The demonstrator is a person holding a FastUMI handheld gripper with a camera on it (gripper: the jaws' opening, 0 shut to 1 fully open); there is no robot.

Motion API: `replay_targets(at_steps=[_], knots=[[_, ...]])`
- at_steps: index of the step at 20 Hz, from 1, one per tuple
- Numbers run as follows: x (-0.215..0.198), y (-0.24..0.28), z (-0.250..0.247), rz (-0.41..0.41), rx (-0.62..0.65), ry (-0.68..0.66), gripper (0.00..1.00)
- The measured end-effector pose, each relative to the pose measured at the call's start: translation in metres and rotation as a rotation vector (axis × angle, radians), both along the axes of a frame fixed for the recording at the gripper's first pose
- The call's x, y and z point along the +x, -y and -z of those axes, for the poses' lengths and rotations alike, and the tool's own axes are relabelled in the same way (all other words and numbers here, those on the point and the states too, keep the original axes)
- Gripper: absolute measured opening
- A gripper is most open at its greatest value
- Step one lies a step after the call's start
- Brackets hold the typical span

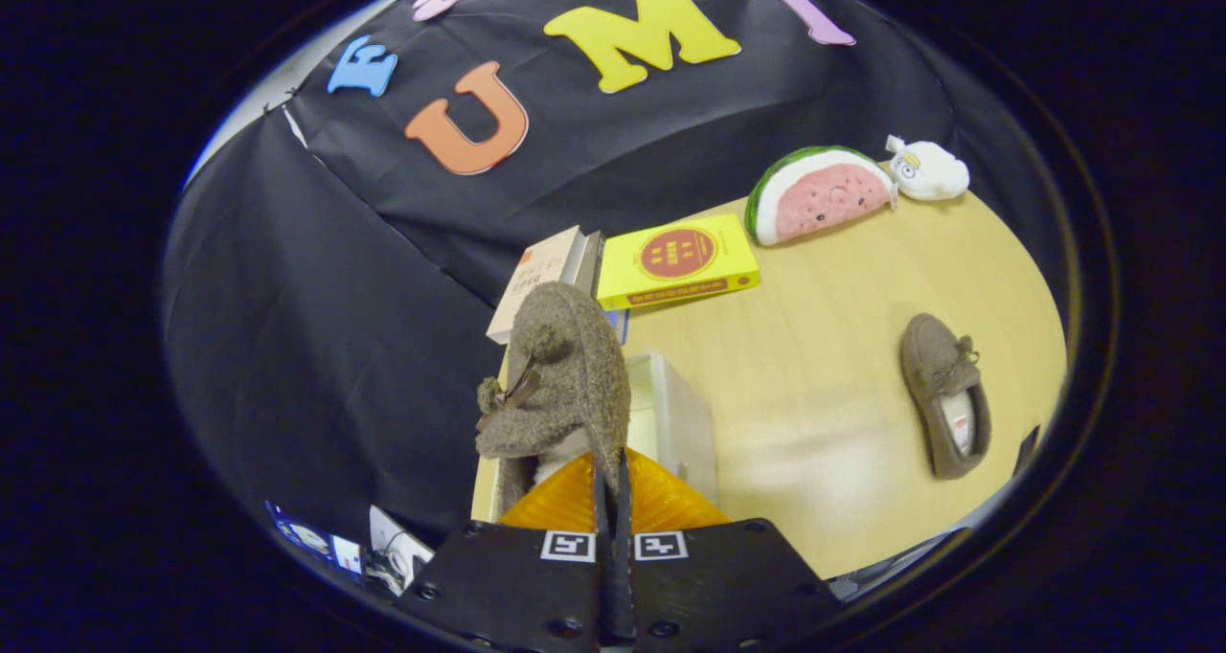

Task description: Open the storage box then place both shoes into the box .Put the left shoe in first, then the right shoe, with the right side of both shoes facing outward in a uniform manner.

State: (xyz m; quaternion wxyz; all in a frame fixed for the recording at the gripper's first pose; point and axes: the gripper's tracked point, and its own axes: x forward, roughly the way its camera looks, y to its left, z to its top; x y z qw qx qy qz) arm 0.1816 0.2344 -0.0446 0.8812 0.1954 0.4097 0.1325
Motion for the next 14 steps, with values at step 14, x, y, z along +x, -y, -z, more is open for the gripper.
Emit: replay_targets(at_steps=[14], knots=[[0.002,-0.087,0.155,0.039,-0.258,-0.18,0.0]])
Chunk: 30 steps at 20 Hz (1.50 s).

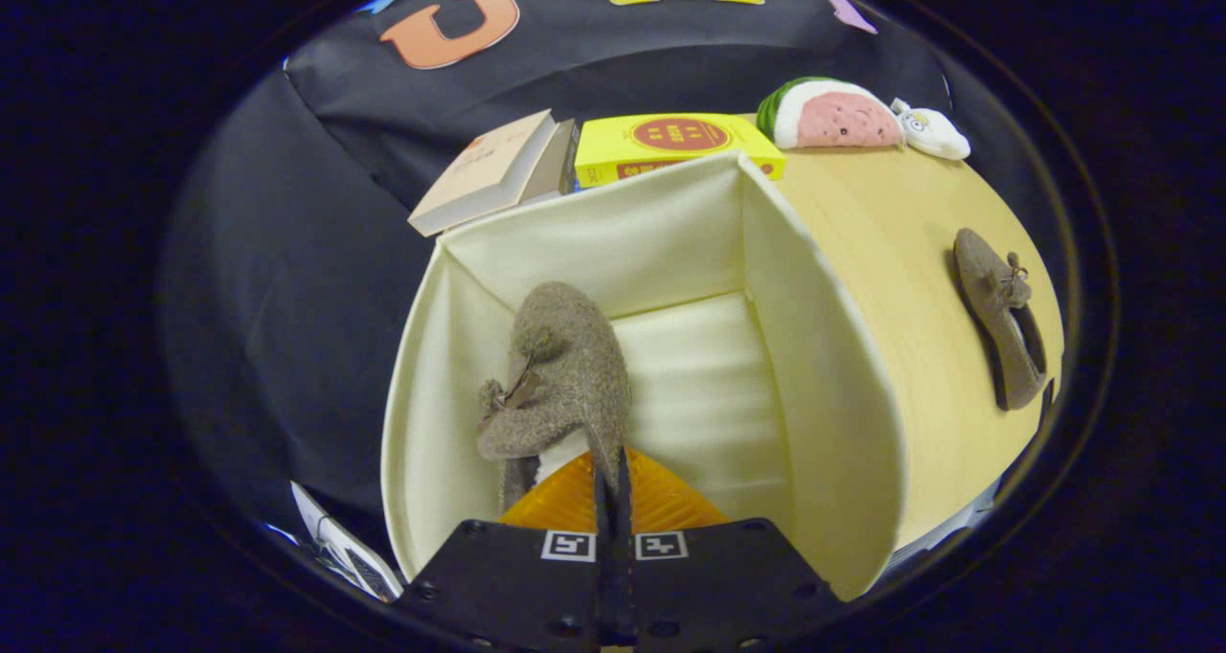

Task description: Open the storage box then place both shoes into the box .Put the left shoe in first, then the right shoe, with the right side of both shoes facing outward in a uniform manner.

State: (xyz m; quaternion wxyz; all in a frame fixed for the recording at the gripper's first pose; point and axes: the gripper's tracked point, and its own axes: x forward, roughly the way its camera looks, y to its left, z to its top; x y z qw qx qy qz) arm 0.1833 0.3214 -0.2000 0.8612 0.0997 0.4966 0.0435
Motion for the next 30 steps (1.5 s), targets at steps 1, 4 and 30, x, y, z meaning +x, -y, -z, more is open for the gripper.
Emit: replay_targets(at_steps=[1,4,30], knots=[[-0.001,-0.004,0.006,-0.007,-0.009,-0.021,0.0],[-0.003,-0.011,0.018,-0.038,-0.03,-0.051,0.0],[-0.003,0.236,-0.156,-0.001,-0.19,0.39,0.91]])
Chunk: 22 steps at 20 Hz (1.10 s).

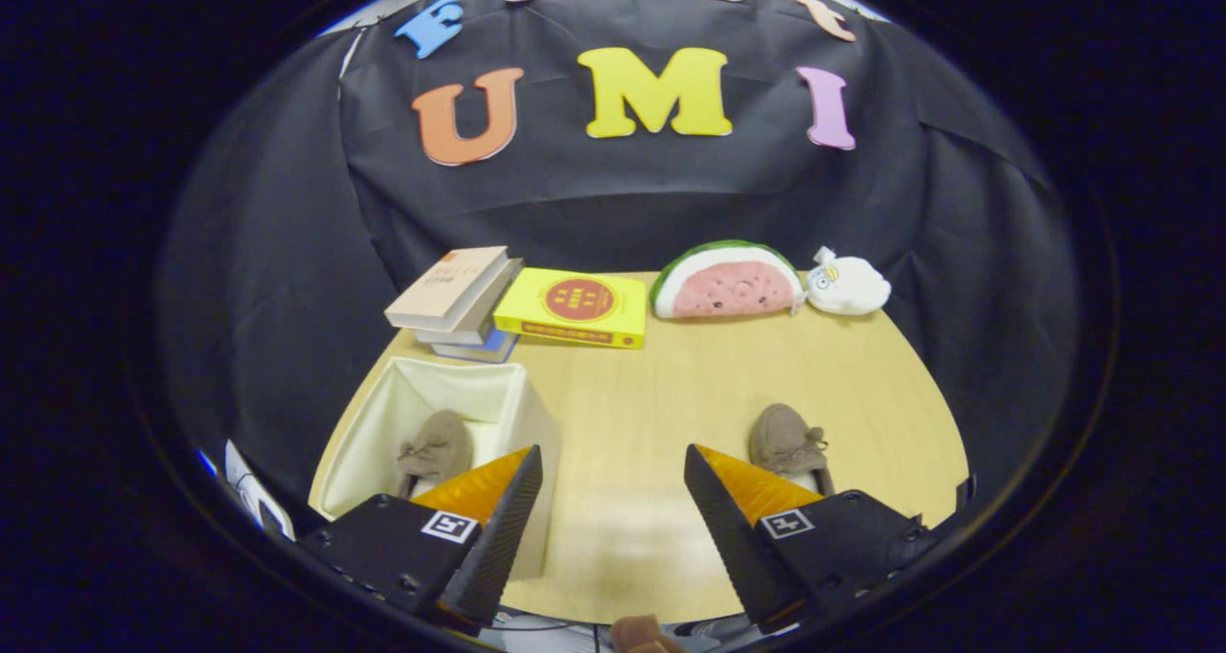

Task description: Open the storage box then place both shoes into the box .Put the left shoe in first, then the right shoe, with the right side of both shoes facing outward in a uniform manner.

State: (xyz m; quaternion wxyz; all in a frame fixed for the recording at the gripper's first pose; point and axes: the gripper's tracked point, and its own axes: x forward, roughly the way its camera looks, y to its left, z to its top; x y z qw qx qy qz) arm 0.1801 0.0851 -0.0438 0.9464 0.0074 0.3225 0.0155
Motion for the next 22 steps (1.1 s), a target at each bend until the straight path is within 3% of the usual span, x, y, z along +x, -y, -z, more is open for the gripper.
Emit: replay_targets(at_steps=[7,18,22], knots=[[0.015,0.138,0.038,0.161,-0.071,-0.038,0.91],[0.016,0.228,0.138,0.252,-0.141,-0.226,0.92],[0.023,0.235,0.152,0.25,-0.134,-0.248,0.77]])
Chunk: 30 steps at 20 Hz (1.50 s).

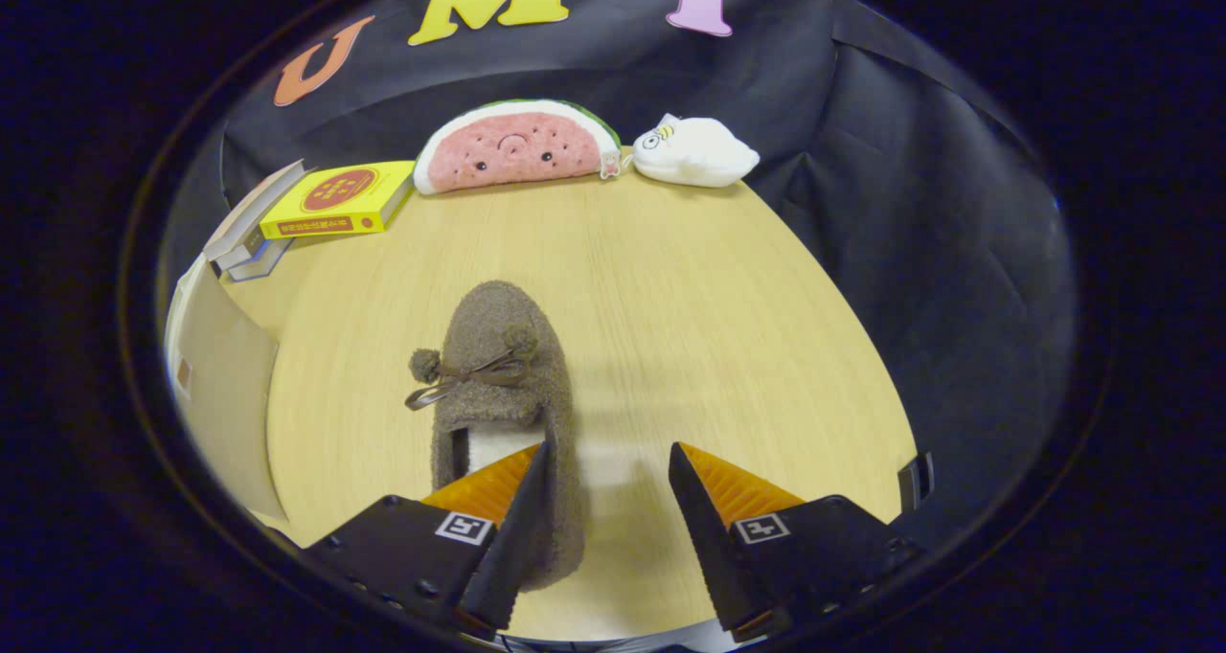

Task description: Open the storage box then place both shoes into the box .Put the left shoe in first, then the right shoe, with the right side of both shoes facing outward in a uniform manner.

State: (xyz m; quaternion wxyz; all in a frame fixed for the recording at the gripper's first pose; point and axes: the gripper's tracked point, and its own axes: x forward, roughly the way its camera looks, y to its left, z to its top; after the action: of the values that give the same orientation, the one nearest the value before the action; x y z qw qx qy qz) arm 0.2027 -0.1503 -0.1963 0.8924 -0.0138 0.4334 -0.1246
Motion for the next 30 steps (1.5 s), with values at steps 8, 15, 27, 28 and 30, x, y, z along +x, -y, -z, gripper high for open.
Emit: replay_targets(at_steps=[8,15,27,28,30], knots=[[0.008,-0.017,0.019,-0.109,-0.012,-0.046,0.08],[-0.006,-0.035,-0.001,-0.037,0.176,0.006,0.0],[-0.034,-0.127,-0.138,-0.033,0.438,0.265,0.0],[-0.034,-0.14,-0.146,-0.039,0.459,0.288,0.0],[-0.036,-0.167,-0.159,-0.055,0.506,0.318,0.0]])
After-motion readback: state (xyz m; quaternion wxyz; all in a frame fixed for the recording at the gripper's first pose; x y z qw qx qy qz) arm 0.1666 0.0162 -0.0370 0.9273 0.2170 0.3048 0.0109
